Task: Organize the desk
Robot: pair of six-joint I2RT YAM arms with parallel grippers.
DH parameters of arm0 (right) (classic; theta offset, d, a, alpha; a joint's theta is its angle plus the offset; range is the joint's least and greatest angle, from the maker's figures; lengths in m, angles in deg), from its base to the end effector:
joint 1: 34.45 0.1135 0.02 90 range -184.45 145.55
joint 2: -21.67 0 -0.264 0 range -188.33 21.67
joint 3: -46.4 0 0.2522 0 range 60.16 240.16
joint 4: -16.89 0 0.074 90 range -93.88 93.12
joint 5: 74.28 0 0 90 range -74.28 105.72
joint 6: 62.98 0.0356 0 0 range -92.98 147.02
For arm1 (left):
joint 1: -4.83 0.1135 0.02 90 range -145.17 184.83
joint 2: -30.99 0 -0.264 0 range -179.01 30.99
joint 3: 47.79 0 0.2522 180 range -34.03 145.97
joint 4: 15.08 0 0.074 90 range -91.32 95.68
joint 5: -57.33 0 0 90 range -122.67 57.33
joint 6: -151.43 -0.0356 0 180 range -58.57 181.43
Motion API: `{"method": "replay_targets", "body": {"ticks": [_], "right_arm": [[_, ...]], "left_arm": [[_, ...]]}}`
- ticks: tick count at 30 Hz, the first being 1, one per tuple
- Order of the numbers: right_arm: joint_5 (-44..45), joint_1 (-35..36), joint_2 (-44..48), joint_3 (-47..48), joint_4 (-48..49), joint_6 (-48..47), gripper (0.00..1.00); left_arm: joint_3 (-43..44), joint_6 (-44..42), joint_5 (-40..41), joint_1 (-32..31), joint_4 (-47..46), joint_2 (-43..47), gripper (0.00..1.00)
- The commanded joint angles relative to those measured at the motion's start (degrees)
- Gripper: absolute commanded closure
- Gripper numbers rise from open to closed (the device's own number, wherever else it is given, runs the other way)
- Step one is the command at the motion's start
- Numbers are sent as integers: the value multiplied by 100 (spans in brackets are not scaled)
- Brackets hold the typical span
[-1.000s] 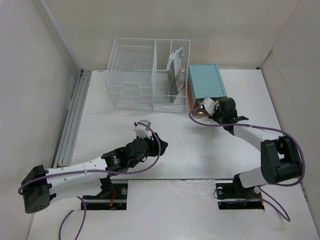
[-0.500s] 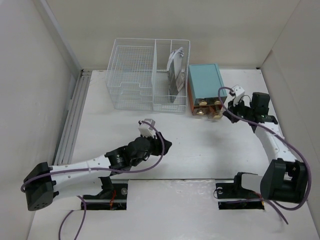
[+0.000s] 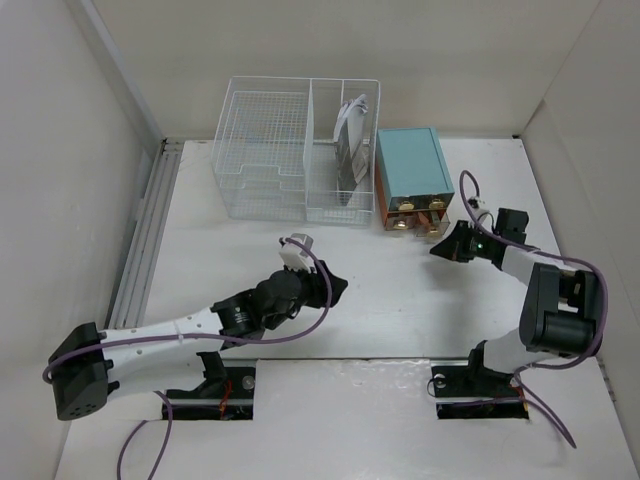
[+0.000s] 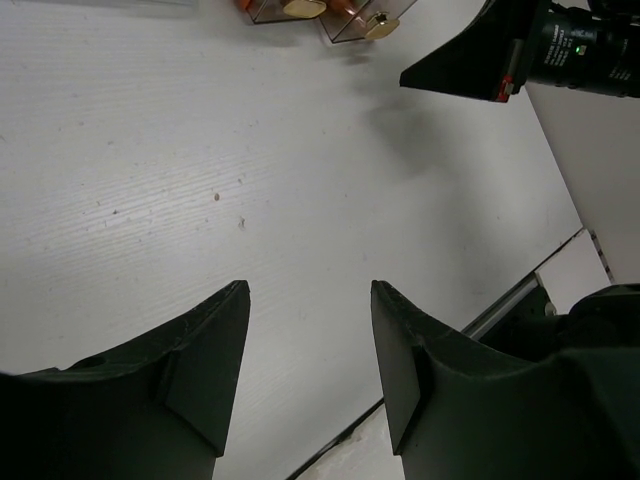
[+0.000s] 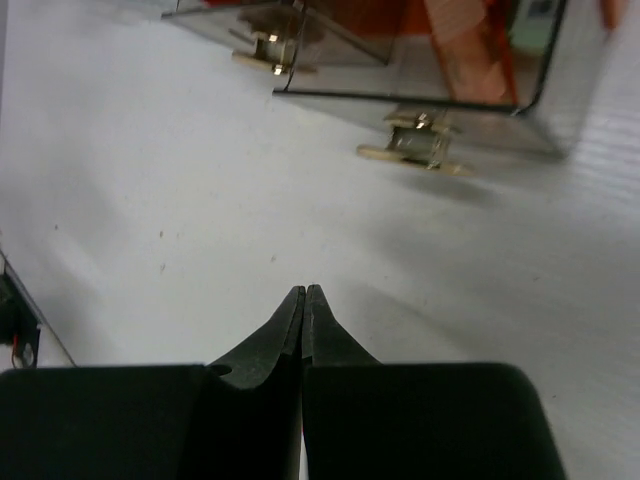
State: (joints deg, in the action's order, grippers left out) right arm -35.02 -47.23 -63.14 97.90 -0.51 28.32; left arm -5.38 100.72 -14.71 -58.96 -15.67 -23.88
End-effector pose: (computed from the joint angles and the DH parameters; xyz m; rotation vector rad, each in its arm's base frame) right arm 0.2675 -0.0324 0.1632 -0.1005 2.2413 0.9647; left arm 0.1070 -0.1924 0.2528 0.1623 1.8777 -1.0044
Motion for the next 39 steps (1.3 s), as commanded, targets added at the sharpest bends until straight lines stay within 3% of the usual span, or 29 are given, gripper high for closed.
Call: {"method": "replay_targets", "body": {"ticks": [1,7,13,24,27,28,29,31,32,33,34,36,37,38,39], "right_arm": [[317,-41,-227,33,1538,825,100],[653,37,-895,85,2754,1644,100],[908,284,-1239,542,3298,2286,100],[1137,346,-1863,1052,3809,2779,100],[681,294,-1776,938,3661,2779,100],[566,293,-1688,824,3555,2666,100],[470,232,-1426,771,3398,2526,99],[267,74,-1091,718,2835,2244,89],[153,4,-916,561,2712,2034,82],[-100,-75,-557,559,2380,1884,75],[-198,-233,-197,559,2159,1552,65],[-357,-383,172,559,1781,1190,61],[-358,-523,359,629,1448,1040,62],[-358,-603,526,630,1349,874,72],[-358,-673,675,786,1209,802,92]], "left_arm": [[238,-27,-81,-28,-296,-67,52],[45,79,-204,-28,-813,-172,48],[317,79,-328,-28,-1070,-761,16],[1011,-263,-644,-81,-1509,-2008,12],[1380,-396,-697,-81,-1509,-2447,19],[1503,-465,-767,-81,-1562,-2580,35],[1782,-518,-828,-81,-1562,-2729,44],[2082,-580,-881,-81,-1562,-3211,62],[2240,-632,-934,-11,-1623,-3397,84],[2529,-633,-934,41,-1624,-3581,94],[2680,-633,-1065,138,-1624,-3966,100],[3074,-572,-1127,191,-1676,-4320,100],[3199,-571,-1075,191,-1676,-4487,100],[3322,-571,-1075,244,-1676,-4784,100],[3445,-571,-1075,244,-1676,-4926,100]]}}
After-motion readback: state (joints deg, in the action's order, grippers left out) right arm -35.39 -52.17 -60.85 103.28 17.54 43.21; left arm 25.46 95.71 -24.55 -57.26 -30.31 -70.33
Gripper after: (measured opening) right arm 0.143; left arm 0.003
